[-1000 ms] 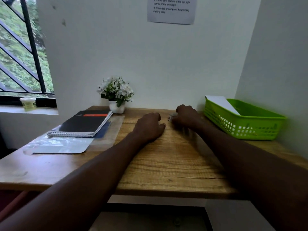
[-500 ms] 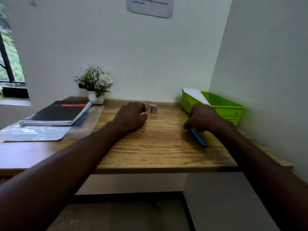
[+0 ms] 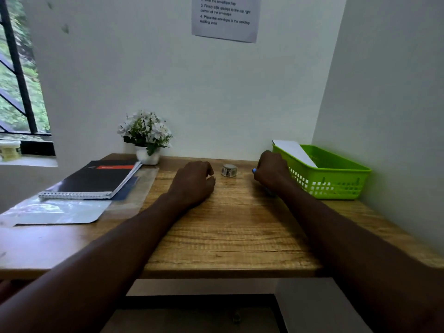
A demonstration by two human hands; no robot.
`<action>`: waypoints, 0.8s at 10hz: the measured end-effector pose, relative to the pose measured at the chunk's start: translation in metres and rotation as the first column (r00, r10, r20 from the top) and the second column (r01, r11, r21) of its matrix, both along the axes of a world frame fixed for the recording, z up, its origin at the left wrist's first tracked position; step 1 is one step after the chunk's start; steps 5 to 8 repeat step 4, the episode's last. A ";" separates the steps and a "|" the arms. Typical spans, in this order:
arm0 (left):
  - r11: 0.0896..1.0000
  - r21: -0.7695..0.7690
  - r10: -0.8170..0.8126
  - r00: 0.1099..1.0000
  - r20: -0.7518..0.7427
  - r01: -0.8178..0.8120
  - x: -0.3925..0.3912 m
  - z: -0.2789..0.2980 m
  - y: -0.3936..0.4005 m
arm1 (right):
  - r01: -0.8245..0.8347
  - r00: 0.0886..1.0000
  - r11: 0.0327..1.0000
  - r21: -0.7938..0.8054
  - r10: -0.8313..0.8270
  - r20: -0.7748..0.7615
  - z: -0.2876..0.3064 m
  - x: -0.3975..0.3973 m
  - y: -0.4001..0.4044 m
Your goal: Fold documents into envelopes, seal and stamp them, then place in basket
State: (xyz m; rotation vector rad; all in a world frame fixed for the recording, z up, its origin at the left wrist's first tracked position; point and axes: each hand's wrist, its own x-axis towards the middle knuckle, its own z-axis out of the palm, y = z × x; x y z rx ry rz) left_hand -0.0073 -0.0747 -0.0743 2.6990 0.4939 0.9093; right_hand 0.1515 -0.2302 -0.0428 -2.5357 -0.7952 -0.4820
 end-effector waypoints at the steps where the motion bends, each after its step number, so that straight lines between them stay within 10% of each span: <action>1: 1.000 -0.003 0.002 1.000 -0.020 -0.002 0.004 -0.001 0.004 | 0.021 1.000 0.998 -0.062 -0.022 -0.016 -0.009 0.008 0.007; 4: 0.982 0.183 0.034 0.997 0.070 -0.046 -0.008 0.006 -0.016 | -0.193 0.932 0.967 0.165 0.129 0.339 -0.011 -0.061 0.001; 8: 0.982 0.183 0.034 0.997 0.070 -0.046 -0.008 0.006 -0.016 | -0.193 0.932 0.967 0.165 0.129 0.339 -0.011 -0.061 0.001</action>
